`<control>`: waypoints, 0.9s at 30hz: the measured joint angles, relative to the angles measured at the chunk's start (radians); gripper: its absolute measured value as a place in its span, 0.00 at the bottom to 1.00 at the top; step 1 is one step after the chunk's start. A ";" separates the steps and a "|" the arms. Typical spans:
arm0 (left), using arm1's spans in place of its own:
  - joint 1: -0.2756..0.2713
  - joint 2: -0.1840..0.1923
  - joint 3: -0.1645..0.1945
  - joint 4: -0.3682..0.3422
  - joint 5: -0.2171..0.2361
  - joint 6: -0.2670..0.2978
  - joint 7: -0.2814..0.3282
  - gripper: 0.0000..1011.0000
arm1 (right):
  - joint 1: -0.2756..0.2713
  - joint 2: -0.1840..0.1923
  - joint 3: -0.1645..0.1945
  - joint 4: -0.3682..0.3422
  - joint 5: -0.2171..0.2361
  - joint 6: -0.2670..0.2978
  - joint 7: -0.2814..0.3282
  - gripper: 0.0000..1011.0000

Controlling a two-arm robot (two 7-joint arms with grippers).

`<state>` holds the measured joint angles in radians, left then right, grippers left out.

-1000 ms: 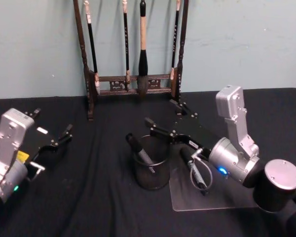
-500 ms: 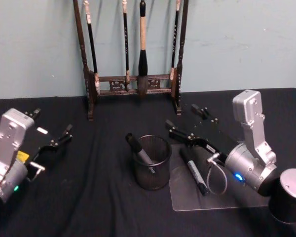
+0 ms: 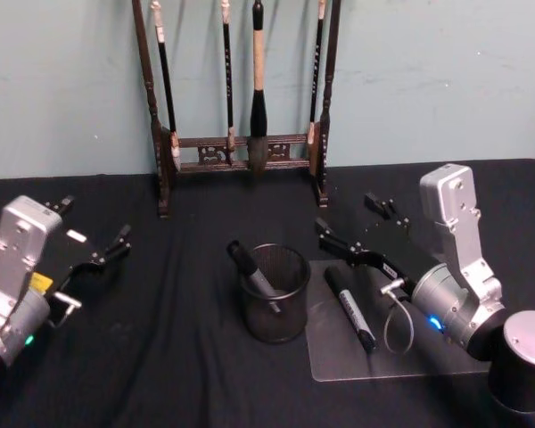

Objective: Pick up the water-based marker from the table and place it into the pen holder.

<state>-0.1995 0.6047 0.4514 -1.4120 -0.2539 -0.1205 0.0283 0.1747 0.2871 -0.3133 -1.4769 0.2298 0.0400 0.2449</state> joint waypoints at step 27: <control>0.000 0.000 0.000 0.000 0.000 0.000 0.000 1.00 | 0.006 -0.048 0.016 0.049 -0.061 0.137 -0.008 0.99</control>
<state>-0.1995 0.6047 0.4514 -1.4120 -0.2539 -0.1205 0.0283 0.1807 0.2388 -0.2978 -1.4283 0.1689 0.1773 0.2373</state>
